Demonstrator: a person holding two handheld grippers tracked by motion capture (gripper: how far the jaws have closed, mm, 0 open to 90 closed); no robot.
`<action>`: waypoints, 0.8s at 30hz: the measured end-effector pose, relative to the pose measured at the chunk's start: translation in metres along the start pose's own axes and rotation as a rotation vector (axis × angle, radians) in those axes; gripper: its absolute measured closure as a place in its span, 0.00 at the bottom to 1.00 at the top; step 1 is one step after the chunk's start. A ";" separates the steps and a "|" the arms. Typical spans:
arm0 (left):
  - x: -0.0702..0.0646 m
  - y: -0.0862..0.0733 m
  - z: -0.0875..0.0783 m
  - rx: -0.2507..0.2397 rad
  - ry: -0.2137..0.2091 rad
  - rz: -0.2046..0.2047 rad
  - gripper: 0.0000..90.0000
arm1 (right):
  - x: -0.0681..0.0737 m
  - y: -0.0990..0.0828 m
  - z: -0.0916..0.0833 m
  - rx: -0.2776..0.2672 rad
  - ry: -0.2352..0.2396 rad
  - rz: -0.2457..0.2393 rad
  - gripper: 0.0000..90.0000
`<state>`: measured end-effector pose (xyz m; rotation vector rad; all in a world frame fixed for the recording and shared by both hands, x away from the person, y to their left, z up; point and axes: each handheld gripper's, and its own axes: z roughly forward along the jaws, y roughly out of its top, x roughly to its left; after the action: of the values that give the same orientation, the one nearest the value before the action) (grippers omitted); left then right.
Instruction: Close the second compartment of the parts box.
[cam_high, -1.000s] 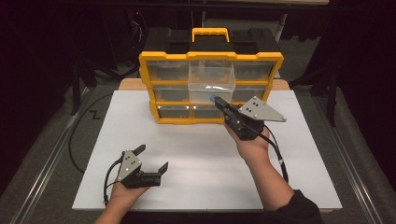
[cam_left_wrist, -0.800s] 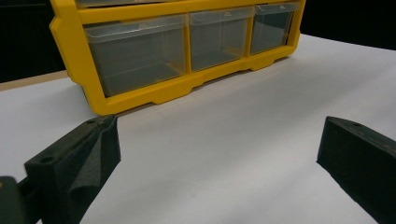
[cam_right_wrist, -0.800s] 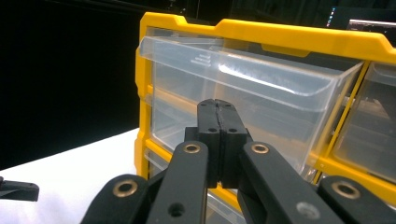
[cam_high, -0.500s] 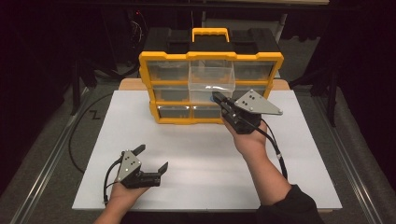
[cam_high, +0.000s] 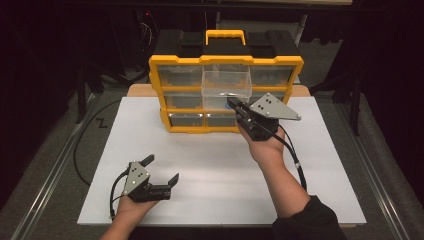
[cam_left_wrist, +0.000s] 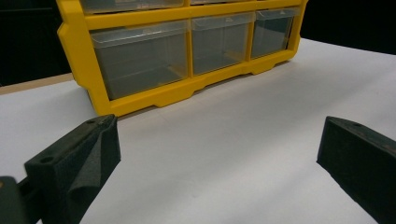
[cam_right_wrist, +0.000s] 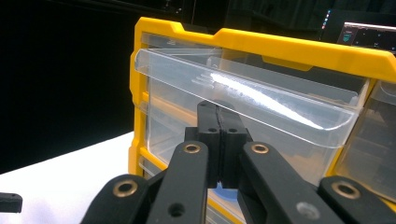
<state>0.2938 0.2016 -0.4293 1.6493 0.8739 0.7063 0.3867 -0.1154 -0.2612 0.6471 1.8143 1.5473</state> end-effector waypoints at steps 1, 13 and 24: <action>0.000 0.000 0.000 0.001 -0.001 0.001 0.00 | 0.000 0.000 0.000 0.000 0.000 0.000 1.00; 0.000 0.001 -0.001 -0.008 0.001 -0.001 0.00 | -0.003 0.002 0.002 0.003 -0.014 0.000 1.00; 0.001 0.000 -0.001 -0.007 0.001 -0.004 0.00 | -0.007 0.002 0.004 0.010 -0.032 0.000 1.00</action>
<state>0.2936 0.2023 -0.4288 1.6406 0.8746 0.7071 0.3945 -0.1171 -0.2581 0.6733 1.7997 1.5205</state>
